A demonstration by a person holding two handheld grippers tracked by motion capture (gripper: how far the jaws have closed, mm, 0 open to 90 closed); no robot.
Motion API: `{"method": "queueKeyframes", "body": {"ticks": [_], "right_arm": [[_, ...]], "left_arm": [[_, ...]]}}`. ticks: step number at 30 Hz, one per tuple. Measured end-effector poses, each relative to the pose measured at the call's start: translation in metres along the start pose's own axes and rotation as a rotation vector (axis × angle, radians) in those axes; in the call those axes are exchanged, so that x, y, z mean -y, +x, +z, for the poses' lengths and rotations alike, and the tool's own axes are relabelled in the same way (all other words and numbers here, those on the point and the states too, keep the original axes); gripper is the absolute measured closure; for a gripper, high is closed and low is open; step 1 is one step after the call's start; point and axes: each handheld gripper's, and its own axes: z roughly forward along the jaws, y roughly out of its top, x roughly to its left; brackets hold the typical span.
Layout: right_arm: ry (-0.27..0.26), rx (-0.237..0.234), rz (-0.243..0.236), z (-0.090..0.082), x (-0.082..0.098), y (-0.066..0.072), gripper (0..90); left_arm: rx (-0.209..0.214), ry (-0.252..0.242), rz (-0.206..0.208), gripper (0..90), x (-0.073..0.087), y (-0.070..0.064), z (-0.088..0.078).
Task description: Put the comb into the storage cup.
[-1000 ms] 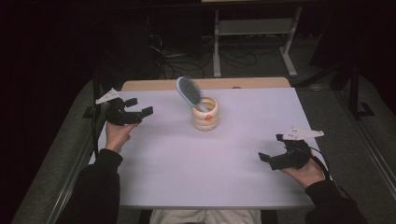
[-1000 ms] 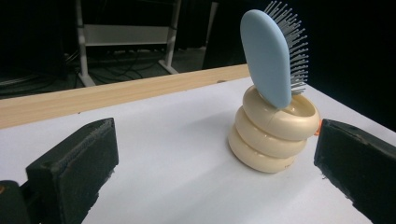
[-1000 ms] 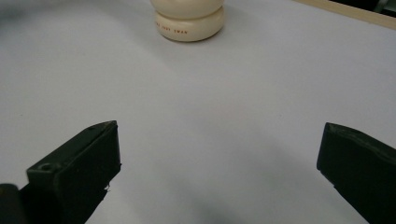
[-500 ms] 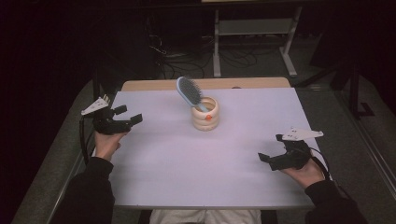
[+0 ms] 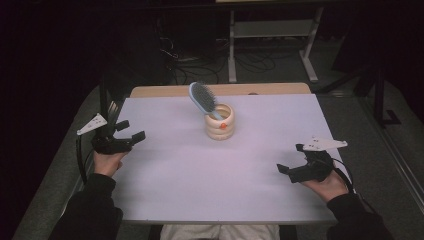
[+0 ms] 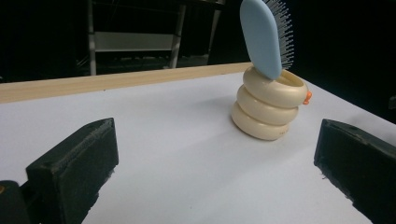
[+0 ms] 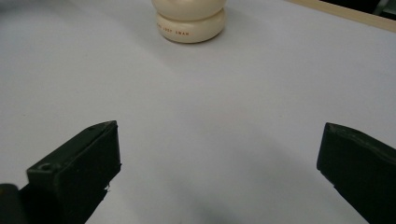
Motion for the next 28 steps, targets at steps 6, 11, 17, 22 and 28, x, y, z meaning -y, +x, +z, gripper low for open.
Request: {"method": "queueKeyframes", "body": {"ticks": [6,11,17,22,28], "right_arm": [[-0.005,0.000,-0.002,-0.001,0.000,0.000,0.0],[0.000,-0.003,0.001,-0.001,0.000,0.000,0.0],[-0.010,0.002,0.005,-0.003,0.000,0.000,0.0],[-0.013,0.002,0.003,-0.004,0.000,0.001,0.0],[-0.011,0.004,0.005,-0.004,0.000,0.001,0.0]], "left_arm": [[-0.028,-0.037,0.034,0.0,0.006,-0.005,-0.015],[-0.034,-0.049,0.032,0.0,0.010,-0.004,-0.027],[-0.046,-0.045,0.016,0.0,0.020,-0.001,-0.041],[-0.037,-0.011,0.030,0.0,0.029,-0.004,-0.047],[-0.026,-0.011,0.030,0.0,0.031,-0.004,-0.048]]}}
